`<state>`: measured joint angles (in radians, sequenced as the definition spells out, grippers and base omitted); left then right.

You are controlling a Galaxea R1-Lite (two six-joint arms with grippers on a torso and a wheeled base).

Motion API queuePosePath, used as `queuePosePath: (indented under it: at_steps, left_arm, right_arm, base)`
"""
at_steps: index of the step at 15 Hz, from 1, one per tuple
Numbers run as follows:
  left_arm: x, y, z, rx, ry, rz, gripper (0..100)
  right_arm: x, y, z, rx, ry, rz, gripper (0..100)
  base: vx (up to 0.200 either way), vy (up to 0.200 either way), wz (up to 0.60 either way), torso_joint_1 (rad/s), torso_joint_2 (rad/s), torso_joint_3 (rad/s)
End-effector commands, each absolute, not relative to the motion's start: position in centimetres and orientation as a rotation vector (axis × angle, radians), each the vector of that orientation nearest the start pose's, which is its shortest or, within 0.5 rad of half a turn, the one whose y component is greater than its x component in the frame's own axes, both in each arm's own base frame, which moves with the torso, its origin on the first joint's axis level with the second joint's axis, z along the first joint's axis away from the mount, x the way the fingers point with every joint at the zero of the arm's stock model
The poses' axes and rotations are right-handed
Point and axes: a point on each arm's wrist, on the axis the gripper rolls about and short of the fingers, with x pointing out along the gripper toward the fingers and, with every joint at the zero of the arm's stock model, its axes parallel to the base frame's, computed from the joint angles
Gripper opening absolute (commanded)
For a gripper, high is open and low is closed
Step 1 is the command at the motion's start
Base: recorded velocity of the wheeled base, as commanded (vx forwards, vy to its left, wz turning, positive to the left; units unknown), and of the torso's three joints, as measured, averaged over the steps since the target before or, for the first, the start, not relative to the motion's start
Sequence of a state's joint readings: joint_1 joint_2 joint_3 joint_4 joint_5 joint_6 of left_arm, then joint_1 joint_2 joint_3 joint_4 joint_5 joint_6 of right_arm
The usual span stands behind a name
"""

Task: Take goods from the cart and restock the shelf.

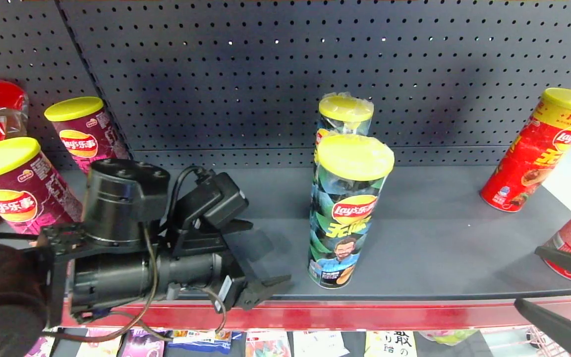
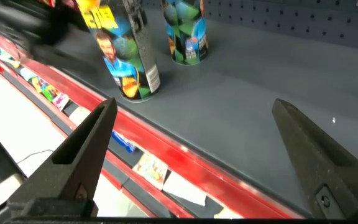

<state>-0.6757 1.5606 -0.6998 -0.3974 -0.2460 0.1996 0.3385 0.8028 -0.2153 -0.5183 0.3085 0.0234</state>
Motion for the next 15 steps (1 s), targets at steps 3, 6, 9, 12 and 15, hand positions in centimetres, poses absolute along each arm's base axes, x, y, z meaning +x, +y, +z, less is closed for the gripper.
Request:
queuePosePath:
  at_steps: [3,6,9,12,15]
  left_arm:
    - [14.9,-12.4,18.2,0.238,0.32,-0.876,100]
    - [12.0,-9.8,17.8,0.24,0.283,-0.779,100]
    - [8.7,-6.7,17.4,0.176,0.262,-0.628,100]
    - [5.4,-3.8,17.0,0.167,0.306,-0.538,100]
    - [2.0,-0.5,16.3,0.125,0.298,-0.267,100]
  right_arm:
    - [7.6,3.3,16.9,0.016,0.109,0.638,100]
    - [7.4,3.3,16.5,0.01,0.116,0.634,100]
    - [7.4,3.1,16.5,-0.006,0.11,0.579,100]
    - [6.9,2.9,16.4,-0.008,0.091,0.523,100]
    - [5.6,2.1,16.1,-0.007,0.039,0.388,100]
  base:
    - [0.0,0.0,0.0,0.0,0.0,0.0]
    - [0.0,0.0,0.0,0.0,0.0,0.0]
    - [0.0,0.0,0.0,0.0,0.0,0.0]
    - [0.0,0.0,0.0,0.0,0.0,0.0]
    - [0.0,0.0,0.0,0.0,0.0,0.0]
